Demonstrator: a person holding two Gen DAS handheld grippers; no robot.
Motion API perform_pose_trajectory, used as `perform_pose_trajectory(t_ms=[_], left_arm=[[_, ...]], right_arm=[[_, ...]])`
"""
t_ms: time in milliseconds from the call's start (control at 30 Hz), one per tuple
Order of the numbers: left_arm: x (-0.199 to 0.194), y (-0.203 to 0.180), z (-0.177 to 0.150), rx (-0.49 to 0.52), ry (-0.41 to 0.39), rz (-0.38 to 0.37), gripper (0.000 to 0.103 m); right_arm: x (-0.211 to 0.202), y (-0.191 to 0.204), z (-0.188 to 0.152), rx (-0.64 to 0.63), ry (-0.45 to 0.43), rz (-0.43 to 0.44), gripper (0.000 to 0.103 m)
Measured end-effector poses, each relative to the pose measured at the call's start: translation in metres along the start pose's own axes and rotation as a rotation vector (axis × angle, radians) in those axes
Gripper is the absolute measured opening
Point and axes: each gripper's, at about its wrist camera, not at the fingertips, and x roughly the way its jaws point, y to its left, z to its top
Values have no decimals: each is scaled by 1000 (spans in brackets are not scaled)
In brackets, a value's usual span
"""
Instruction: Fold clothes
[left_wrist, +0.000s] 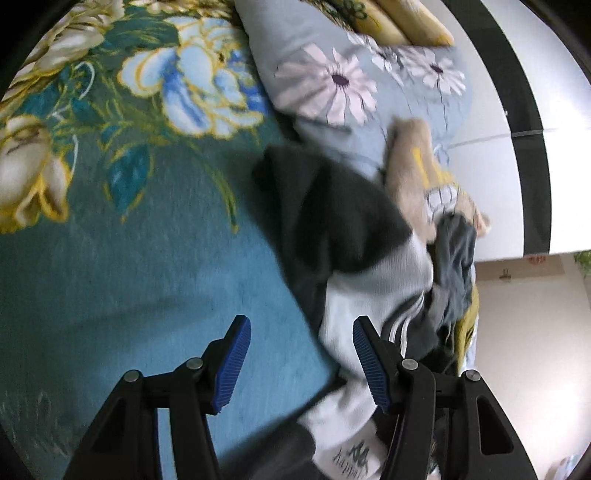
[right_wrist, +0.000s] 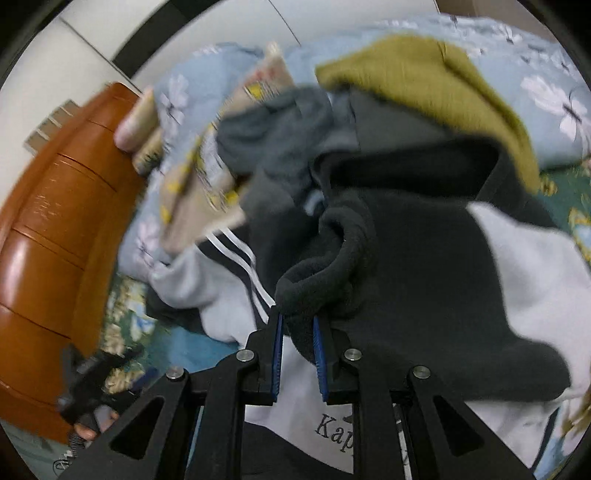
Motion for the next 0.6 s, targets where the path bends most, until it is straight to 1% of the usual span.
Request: perform_pose_trajectory(t_ms=[67, 100, 133, 200, 333, 400, 467, 567, 600], left_arm=[[4, 6, 12, -39, -23, -29, 64], [7, 10, 18, -68, -33, -43, 64], [9, 14, 25, -98, -42, -56, 65], [17, 26, 38, -175, -49, -72, 66], [28, 49, 61, -343, -84, -150, 66], [36, 57, 71, -411, -89, -190, 67], [43, 60, 79, -443, -85, -199, 67], [53, 59, 87, -433, -61, -193, 63], [54, 59, 90, -428, -57, -196, 53]], right_arm=[[11, 1, -4, 7, 42, -15, 22], [15, 2, -5, 6, 65, -8, 28], [16, 2, -6, 0, 82, 13, 40], [16, 4, -9, -18, 107, 47, 50], [-12, 4, -17, -103, 68, 43, 51], [-26, -1, -22, -117, 48, 20, 51], [-39, -13, -28, -98, 30, 8, 51], [-56, -36, -36, -20, 4, 2, 51], [-62, -44, -38, 12, -5, 0, 51]])
